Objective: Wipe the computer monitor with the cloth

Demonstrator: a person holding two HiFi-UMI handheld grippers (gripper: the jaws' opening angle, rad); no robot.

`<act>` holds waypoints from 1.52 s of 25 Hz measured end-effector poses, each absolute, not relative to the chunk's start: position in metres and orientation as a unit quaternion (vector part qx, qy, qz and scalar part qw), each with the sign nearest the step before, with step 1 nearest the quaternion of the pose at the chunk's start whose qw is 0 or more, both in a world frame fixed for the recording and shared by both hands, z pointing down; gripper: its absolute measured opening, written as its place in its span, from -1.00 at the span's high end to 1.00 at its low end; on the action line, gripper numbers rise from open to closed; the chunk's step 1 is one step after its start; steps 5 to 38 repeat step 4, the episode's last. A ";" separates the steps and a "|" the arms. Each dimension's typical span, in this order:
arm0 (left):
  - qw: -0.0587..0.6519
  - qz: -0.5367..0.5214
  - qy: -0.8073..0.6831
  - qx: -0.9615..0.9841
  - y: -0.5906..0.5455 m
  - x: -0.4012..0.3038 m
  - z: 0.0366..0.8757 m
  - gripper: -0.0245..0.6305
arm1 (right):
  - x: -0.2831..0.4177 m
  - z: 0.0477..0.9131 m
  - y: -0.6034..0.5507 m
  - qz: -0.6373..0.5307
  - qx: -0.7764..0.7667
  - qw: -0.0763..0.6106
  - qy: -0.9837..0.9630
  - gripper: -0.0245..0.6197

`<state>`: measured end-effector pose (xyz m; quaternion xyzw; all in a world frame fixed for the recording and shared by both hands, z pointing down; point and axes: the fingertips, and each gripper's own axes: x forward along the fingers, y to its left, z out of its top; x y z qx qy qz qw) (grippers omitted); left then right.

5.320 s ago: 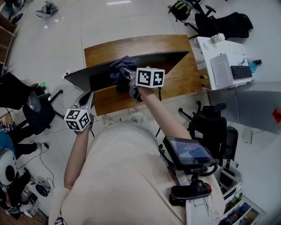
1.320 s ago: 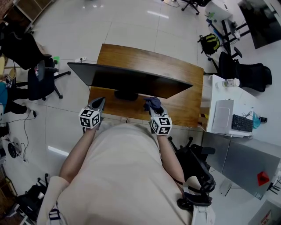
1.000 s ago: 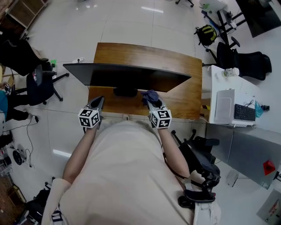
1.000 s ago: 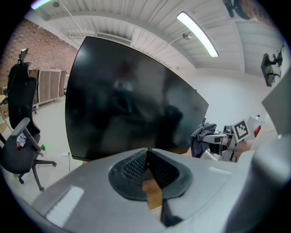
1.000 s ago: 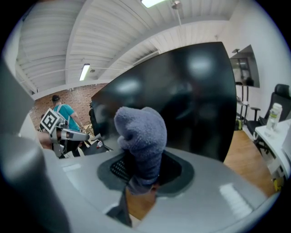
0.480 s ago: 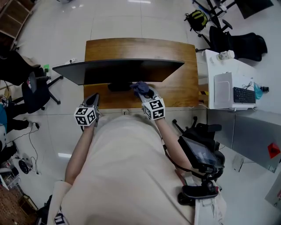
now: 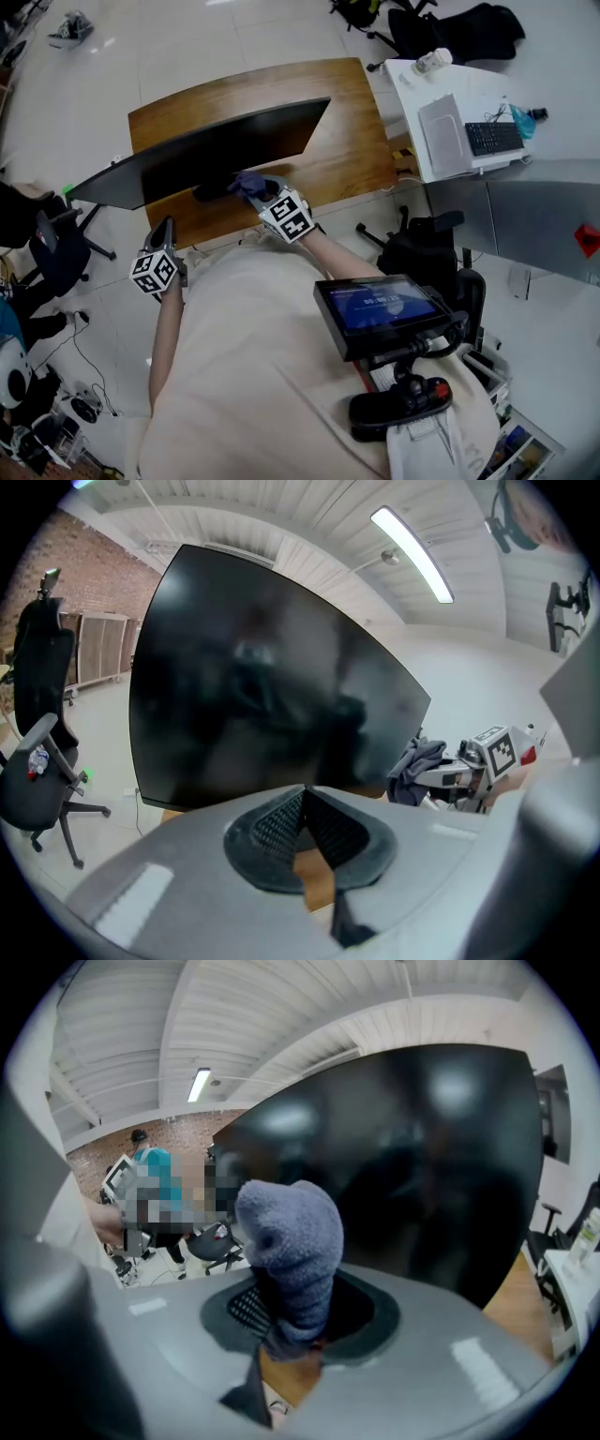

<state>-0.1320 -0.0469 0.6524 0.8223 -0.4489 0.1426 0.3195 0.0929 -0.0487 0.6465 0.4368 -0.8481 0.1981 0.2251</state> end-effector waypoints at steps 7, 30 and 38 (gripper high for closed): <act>0.320 0.148 -0.440 0.826 -0.042 -0.121 0.660 0.98 | 0.086 0.653 -0.042 0.196 0.419 0.239 -0.854 0.59; 0.320 0.148 -0.440 0.826 -0.042 -0.121 0.660 0.98 | 0.086 0.653 -0.042 0.196 0.419 0.239 -0.854 0.59; 0.320 0.148 -0.440 0.826 -0.042 -0.121 0.660 0.98 | 0.086 0.653 -0.042 0.196 0.419 0.239 -0.854 0.59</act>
